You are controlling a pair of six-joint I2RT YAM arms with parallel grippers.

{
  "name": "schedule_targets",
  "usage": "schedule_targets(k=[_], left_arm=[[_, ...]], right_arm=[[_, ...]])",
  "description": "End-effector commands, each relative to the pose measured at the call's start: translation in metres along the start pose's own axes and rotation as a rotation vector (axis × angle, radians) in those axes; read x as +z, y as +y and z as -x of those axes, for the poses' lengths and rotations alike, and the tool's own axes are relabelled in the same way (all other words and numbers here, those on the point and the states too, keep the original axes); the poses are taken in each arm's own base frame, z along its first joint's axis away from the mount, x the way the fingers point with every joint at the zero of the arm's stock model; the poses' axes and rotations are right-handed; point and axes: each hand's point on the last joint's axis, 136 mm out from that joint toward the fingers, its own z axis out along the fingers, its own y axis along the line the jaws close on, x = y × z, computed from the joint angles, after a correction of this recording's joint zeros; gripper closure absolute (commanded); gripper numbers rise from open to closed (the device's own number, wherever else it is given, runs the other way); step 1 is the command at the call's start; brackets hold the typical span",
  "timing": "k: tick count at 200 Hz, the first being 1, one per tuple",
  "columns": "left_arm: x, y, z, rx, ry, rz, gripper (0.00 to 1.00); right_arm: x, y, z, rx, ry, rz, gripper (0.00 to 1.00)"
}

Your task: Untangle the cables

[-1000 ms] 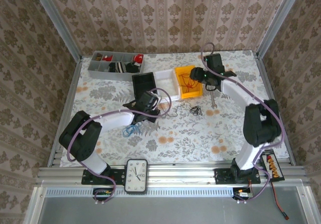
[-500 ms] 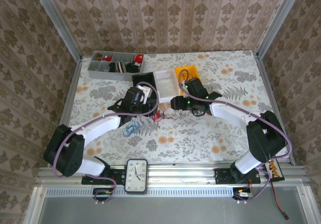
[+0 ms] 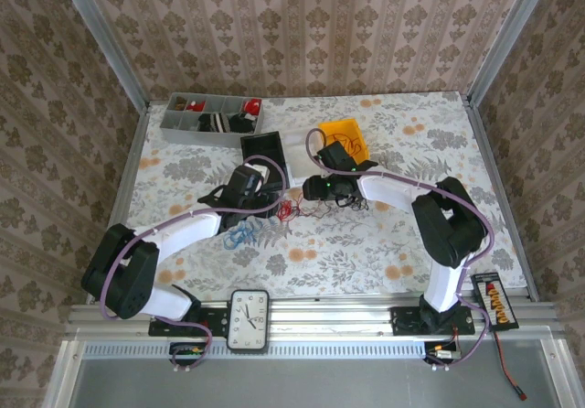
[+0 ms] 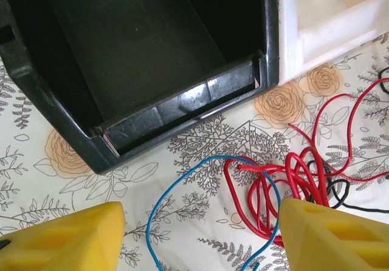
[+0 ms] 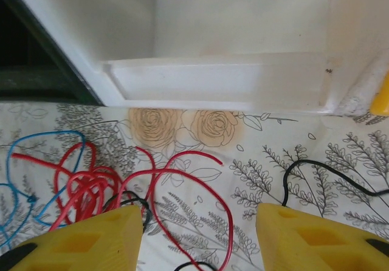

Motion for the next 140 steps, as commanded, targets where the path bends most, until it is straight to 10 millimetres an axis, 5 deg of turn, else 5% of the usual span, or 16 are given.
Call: schedule_targets(k=[1,40,67,94,140], left_arm=[[0.004,0.002,-0.014,0.004,0.045,0.016,0.33],[0.01,-0.002,-0.02,0.029,0.075,-0.002,0.35],[0.017,-0.007,-0.023,0.049,0.099,-0.022,0.38],[0.027,-0.013,-0.026,0.071,0.129,-0.041,0.45],[0.044,-0.017,-0.04,0.082,0.193,-0.055,0.85]], right_arm=[[0.011,-0.002,-0.002,0.016,0.027,-0.015,0.48],[0.019,-0.002,-0.005,0.03,0.039,-0.002,0.56],[0.014,-0.004,-0.003,0.037,0.014,-0.011,0.83],[-0.002,-0.002,0.0,0.011,-0.027,0.002,0.93],[-0.042,-0.016,0.008,0.035,-0.131,-0.009,1.0]])
